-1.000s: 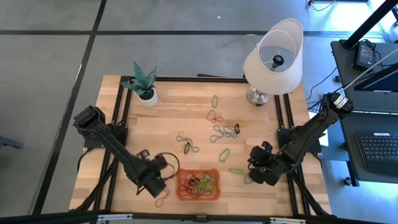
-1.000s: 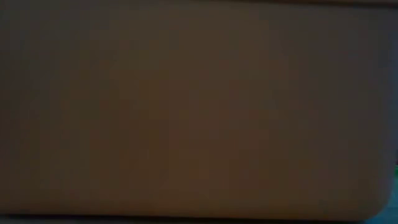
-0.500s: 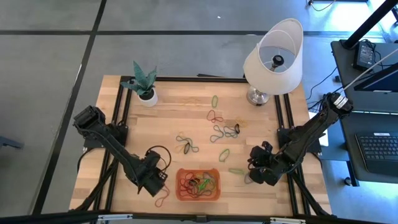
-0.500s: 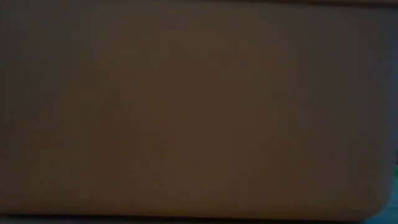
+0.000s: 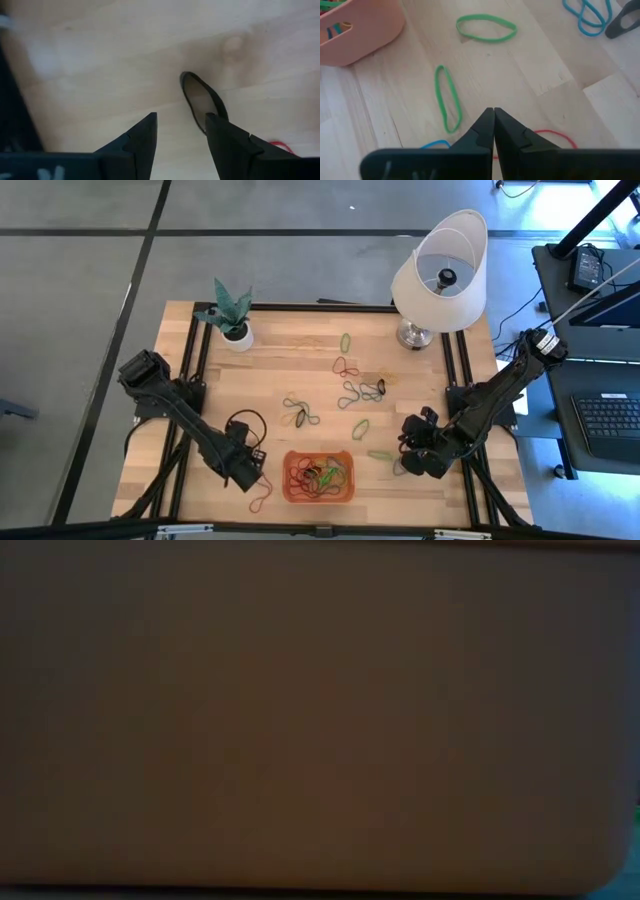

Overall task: Pick and place rubber bands into bin
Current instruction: Put the left black rubber band into the bin

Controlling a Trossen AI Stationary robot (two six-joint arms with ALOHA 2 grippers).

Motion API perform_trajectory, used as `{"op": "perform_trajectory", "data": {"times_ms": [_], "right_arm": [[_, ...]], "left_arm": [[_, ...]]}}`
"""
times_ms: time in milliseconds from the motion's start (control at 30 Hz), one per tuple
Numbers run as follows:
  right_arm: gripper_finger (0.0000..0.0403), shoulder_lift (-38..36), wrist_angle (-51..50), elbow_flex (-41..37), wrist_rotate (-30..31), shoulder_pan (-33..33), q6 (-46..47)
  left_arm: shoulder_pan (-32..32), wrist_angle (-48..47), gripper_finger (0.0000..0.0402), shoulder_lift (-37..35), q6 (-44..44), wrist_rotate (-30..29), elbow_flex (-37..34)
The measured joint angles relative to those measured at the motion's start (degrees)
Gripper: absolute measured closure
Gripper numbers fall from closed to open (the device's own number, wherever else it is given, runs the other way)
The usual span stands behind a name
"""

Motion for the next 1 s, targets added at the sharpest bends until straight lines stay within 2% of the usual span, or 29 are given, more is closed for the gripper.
{"op": "perform_trajectory", "data": {"times_ms": [400, 567, 733, 900, 1000], "right_arm": [[0.0387, 0.0, 0.07, 0.0, 1.18, -0.03, -1.13], [0.0387, 0.0, 0.06, 0.0, 2.04, -0.15, -1.13], [0.0387, 0.0, -0.07, 0.0, 2.1, -0.15, -1.39], [0.0387, 0.0, -0.09, 0.0, 2.1, -0.15, -2.35], [0.0387, 0.0, -0.11, 0.0, 2.1, -0.15, -2.35]], "left_arm": [[0.12, 4.72, 0.0269, 0.0, -0.79, 0.02, -5.17], [0.17, 8.67, 0.0314, 0.0, -0.72, -0.08, -7.07], [0.17, 8.67, 0.0385, -0.21, 0.69, 0.35, -7.09], [0.17, 5.16, 0.0398, -1.92, 8.75, 0.57, -2.8], [0.25, 2.4, 0.0398, -3.21, 18.34, -3.78, 2.0]]}}
